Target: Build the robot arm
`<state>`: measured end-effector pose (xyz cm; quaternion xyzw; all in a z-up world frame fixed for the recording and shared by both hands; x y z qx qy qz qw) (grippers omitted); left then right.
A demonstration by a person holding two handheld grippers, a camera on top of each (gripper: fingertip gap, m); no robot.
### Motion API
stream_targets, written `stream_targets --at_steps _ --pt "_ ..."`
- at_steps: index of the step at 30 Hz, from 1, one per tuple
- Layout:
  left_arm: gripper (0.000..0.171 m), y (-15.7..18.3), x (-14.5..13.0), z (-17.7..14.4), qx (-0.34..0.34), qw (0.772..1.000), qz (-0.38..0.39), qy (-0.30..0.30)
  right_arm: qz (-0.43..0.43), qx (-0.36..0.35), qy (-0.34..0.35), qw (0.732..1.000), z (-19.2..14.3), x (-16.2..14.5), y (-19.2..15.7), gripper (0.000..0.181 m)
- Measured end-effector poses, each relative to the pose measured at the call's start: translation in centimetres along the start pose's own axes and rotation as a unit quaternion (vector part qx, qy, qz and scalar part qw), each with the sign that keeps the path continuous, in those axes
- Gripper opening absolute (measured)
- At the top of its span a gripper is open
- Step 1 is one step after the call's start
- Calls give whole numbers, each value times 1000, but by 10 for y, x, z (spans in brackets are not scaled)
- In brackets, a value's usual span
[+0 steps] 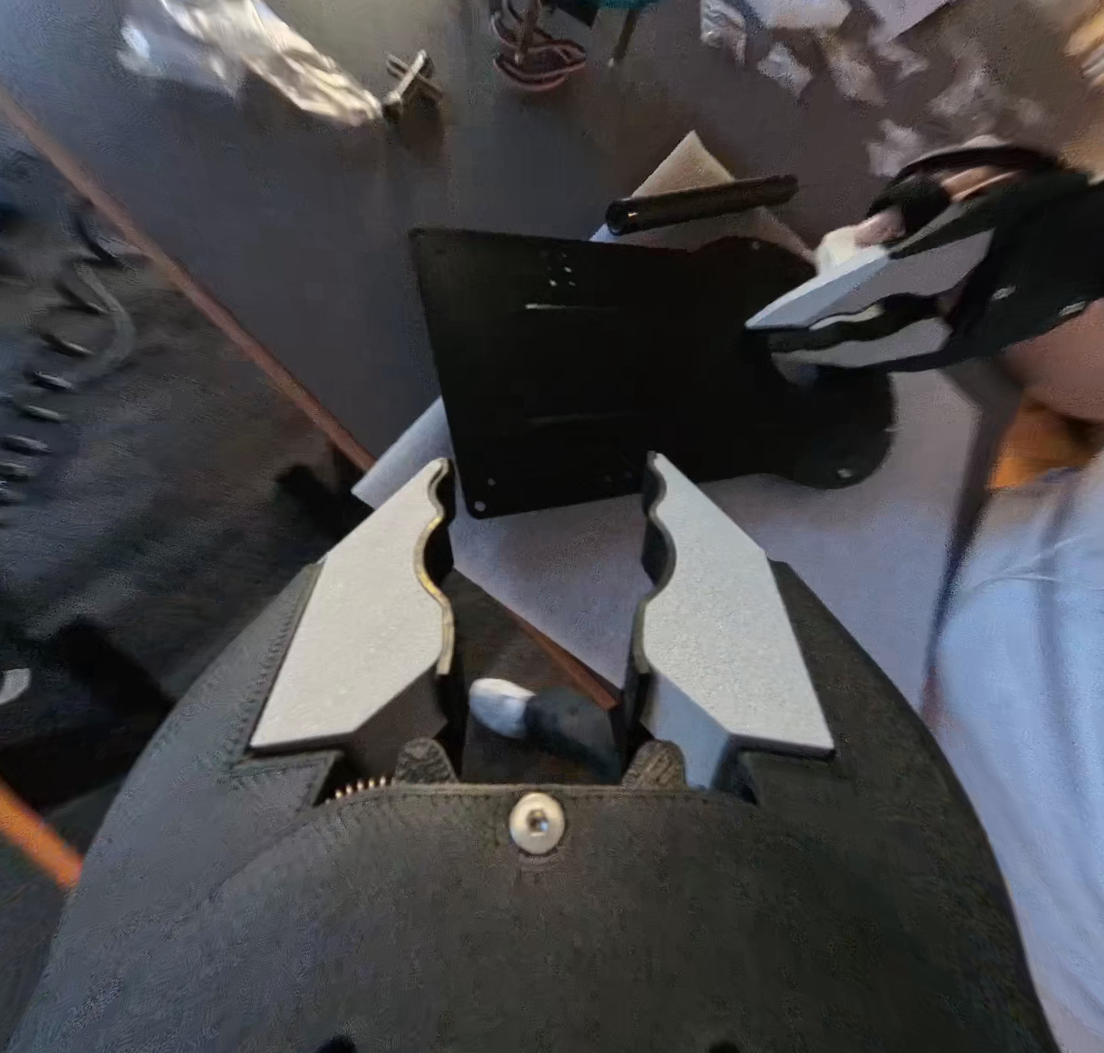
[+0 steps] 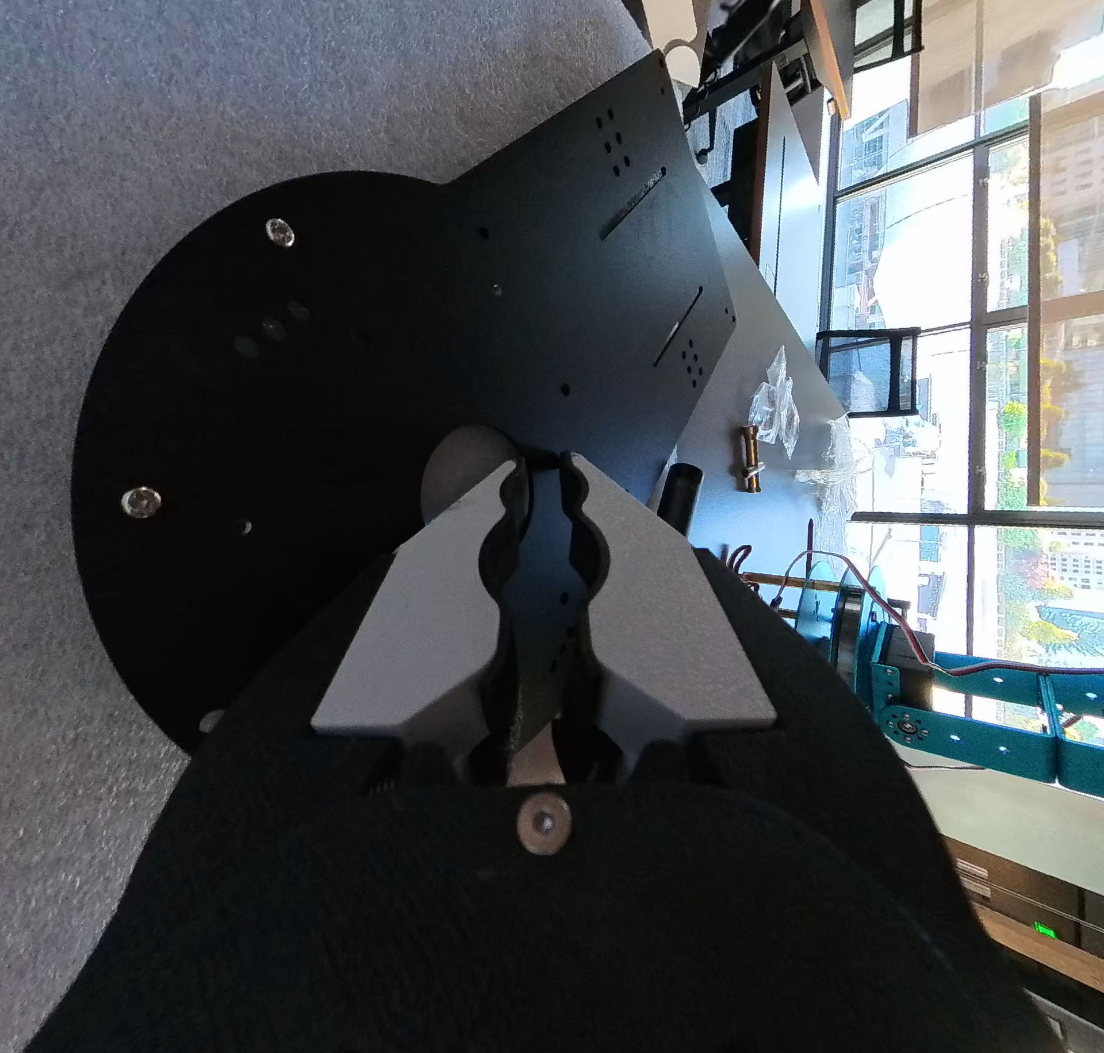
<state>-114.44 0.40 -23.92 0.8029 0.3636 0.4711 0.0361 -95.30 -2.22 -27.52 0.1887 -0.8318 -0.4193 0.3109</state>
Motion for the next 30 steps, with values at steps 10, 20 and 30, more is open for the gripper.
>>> stream_targets --at_steps 10,20,30 --pt "81 -10 -21 12 -20 998 47 -48 -17 12 -6 1000 0 0 0 9" --pt "75 -11 -22 14 -35 998 48 -30 -40 28 -8 999 1 0 1 10" --pt "69 -12 -26 20 38 991 101 -78 -31 66 7 997 -7 1 13 27"
Point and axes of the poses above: each gripper's, where its closed fingertips meet, z out along the fingers, x out of its top, y = z × x across the jaws, the point moved 3 cm from there along -z, back along the fingers, and after that the axes turned 8 degrees about -x, right-handed, at the moved point
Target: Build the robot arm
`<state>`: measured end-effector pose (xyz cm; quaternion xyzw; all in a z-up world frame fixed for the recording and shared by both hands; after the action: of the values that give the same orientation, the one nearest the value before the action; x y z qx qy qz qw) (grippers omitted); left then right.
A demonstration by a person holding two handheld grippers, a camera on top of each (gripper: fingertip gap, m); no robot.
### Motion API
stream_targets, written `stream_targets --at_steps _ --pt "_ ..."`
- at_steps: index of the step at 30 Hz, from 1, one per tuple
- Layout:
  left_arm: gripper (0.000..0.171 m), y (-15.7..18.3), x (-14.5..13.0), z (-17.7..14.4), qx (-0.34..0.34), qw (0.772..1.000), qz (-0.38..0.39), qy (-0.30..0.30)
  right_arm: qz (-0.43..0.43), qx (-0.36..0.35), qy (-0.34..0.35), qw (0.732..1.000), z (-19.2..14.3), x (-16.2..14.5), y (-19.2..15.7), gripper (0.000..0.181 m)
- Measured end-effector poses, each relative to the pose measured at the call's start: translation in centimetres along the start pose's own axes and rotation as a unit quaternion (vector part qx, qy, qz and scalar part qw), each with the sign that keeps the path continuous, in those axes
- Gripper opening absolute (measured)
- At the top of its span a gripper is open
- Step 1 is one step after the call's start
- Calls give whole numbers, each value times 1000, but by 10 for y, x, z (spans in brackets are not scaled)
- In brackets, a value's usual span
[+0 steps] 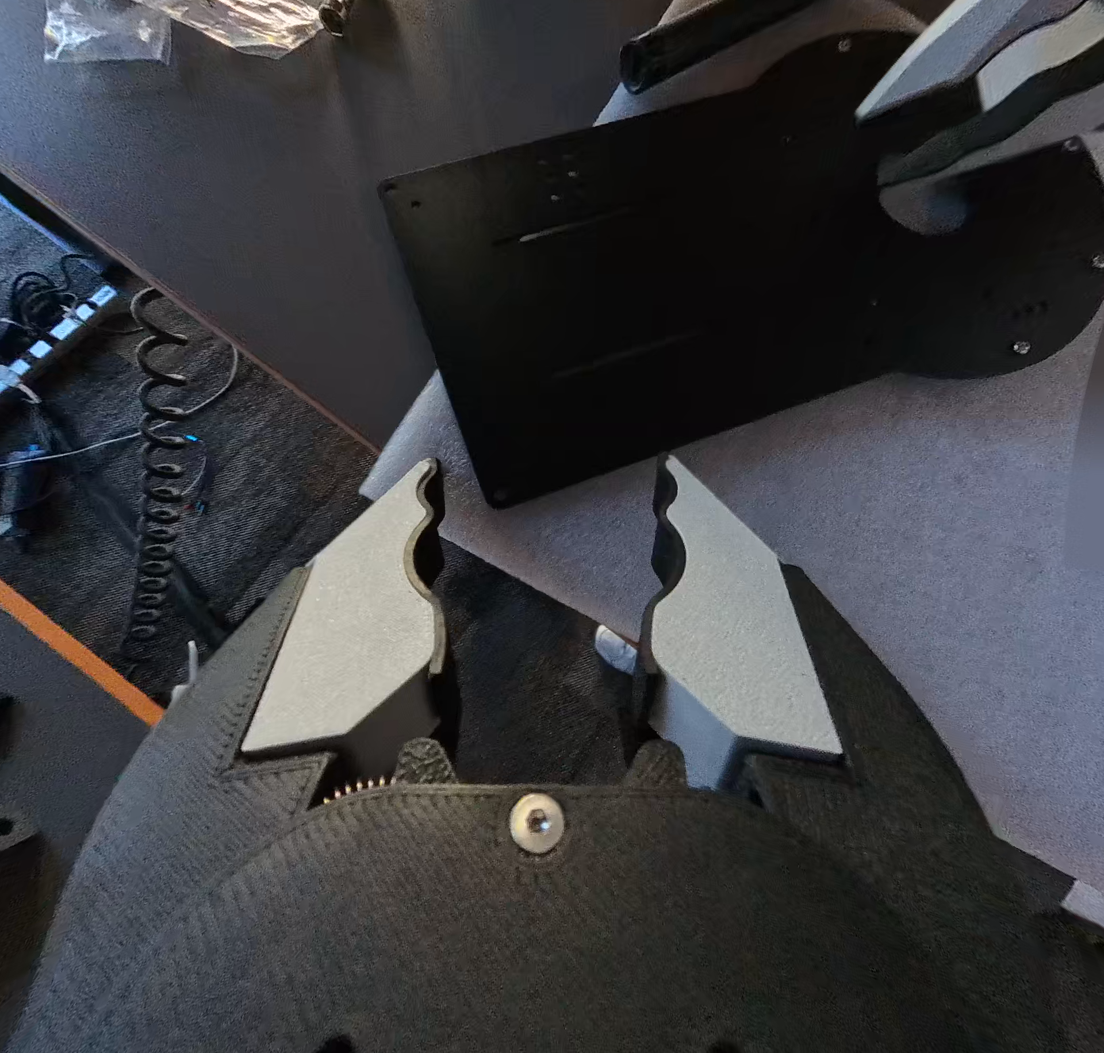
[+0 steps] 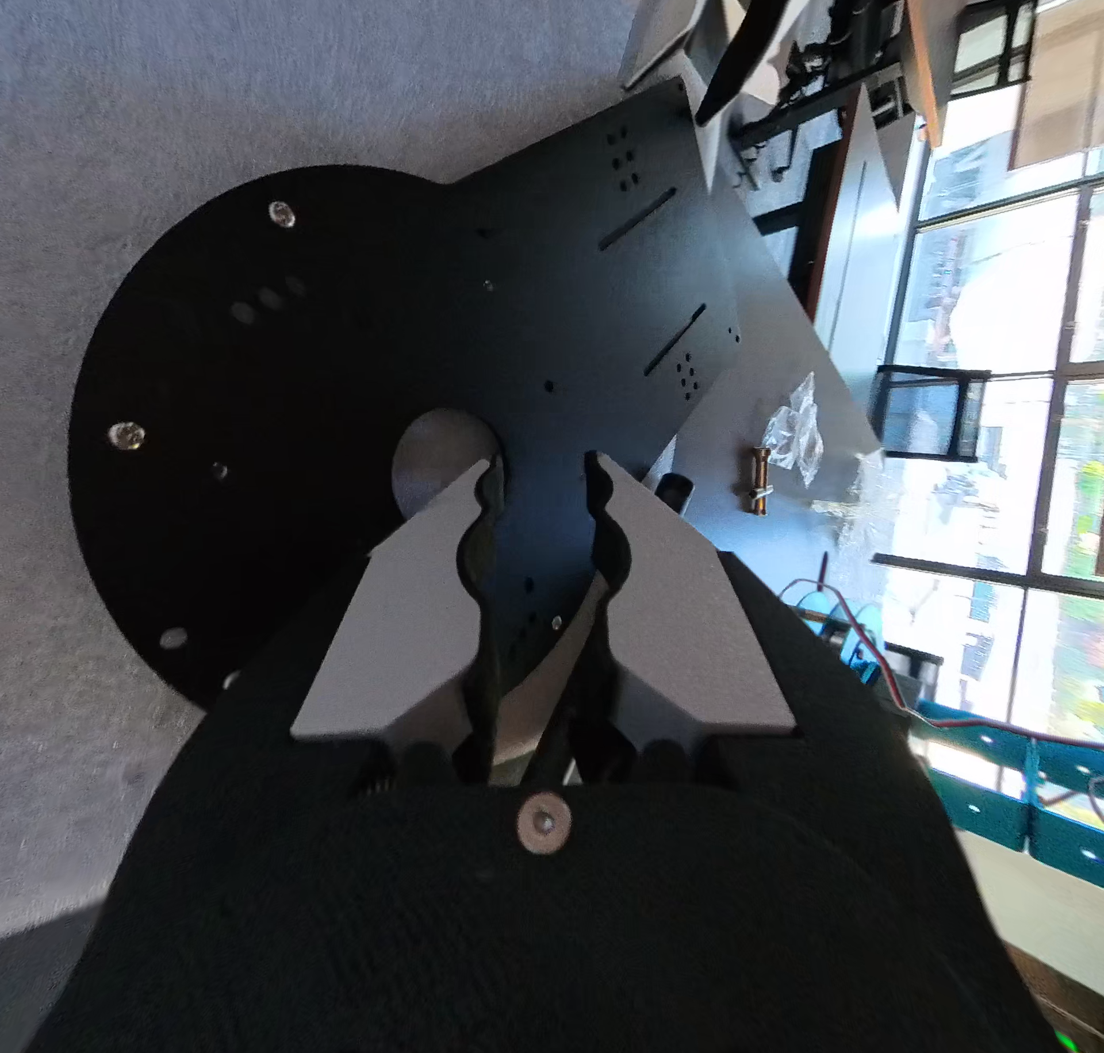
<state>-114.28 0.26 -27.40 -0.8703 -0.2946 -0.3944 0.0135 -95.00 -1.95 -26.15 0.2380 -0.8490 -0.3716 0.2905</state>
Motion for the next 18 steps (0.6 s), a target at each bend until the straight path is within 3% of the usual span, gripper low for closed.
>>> stream_targets --at_steps 4,7,11,14,18 --pt "70 1 1 -1 4 1000 -12 11 47 27 -5 999 -10 -4 11 27" --pt "67 -1 2 -8 4 997 -59 43 170 46 7 984 -21 0 14 28" --pt "47 14 7 -26 -13 984 -128 123 362 57 58 928 -36 15 10 29" --pt "17 41 12 -33 -65 968 -156 183 444 51 95 890 -42 30 2 22" --pt "0 73 14 -22 -109 959 -157 211 433 17 62 899 -41 26 -7 7"
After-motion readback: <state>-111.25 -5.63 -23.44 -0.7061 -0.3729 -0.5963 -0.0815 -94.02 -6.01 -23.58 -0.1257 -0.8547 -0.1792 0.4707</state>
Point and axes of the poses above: each gripper's, where its closed fingertips meet, z out along the fingers, x out of its top, y = z × x across the jaws, the point moved 3 cm from there along -z, back along the fingers, and after that the axes turned 8 degrees about -x, right-handed, at the moved point
